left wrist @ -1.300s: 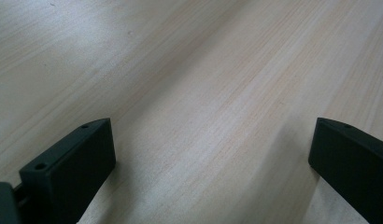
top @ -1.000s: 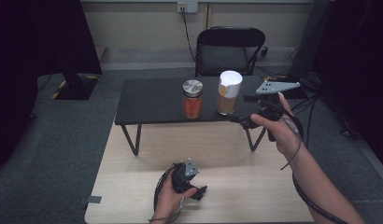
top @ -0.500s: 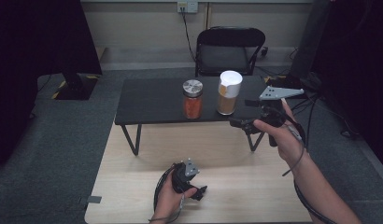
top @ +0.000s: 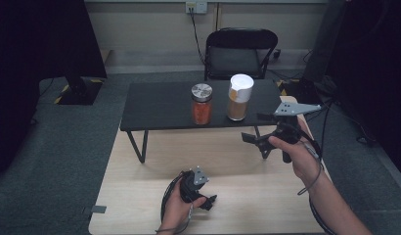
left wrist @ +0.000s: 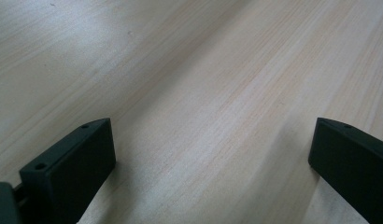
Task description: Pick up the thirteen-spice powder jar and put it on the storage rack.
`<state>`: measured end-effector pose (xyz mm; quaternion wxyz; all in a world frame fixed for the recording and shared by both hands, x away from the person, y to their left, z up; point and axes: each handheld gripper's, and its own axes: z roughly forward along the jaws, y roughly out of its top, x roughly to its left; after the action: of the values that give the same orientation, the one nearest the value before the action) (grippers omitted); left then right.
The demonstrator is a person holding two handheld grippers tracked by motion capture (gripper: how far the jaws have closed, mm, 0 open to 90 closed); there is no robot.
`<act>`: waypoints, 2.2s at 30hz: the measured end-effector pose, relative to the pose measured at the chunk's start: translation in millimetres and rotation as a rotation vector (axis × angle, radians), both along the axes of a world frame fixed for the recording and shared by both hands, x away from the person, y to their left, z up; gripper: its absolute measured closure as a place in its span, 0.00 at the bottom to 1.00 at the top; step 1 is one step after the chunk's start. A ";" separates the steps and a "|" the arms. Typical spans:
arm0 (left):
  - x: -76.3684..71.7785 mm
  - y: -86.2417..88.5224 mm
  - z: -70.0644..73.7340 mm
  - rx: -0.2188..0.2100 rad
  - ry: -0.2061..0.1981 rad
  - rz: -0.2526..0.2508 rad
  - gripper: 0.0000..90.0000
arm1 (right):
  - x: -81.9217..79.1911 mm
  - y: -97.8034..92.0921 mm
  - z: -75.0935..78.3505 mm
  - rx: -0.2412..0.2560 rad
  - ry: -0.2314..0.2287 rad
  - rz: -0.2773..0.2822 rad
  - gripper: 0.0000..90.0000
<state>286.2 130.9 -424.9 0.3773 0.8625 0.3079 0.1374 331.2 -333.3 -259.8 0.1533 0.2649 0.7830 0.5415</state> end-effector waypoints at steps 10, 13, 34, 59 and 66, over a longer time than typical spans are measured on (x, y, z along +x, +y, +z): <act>0.3 0.0 0.5 0.004 0.000 -0.002 0.00 | -9.3 -8.0 -16.1 0.014 0.002 0.004 0.00; 0.2 0.0 0.4 0.002 0.002 -0.001 0.00 | -11.4 -10.4 -21.1 0.015 -0.002 0.007 0.00; 0.3 0.0 0.3 0.002 0.002 -0.002 0.00 | -21.5 -28.9 -63.1 0.033 0.012 0.007 0.00; 0.3 0.1 0.2 0.002 0.002 -0.002 0.00 | -32.8 -41.9 -112.8 0.007 0.016 -0.022 0.00; 0.2 0.1 0.0 0.000 0.001 0.000 0.00 | -34.8 -47.1 -126.6 0.004 0.037 -0.035 0.00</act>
<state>286.3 130.9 -424.9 0.3773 0.8626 0.3080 0.1366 296.5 -380.4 -386.4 0.1479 0.2890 0.7797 0.5355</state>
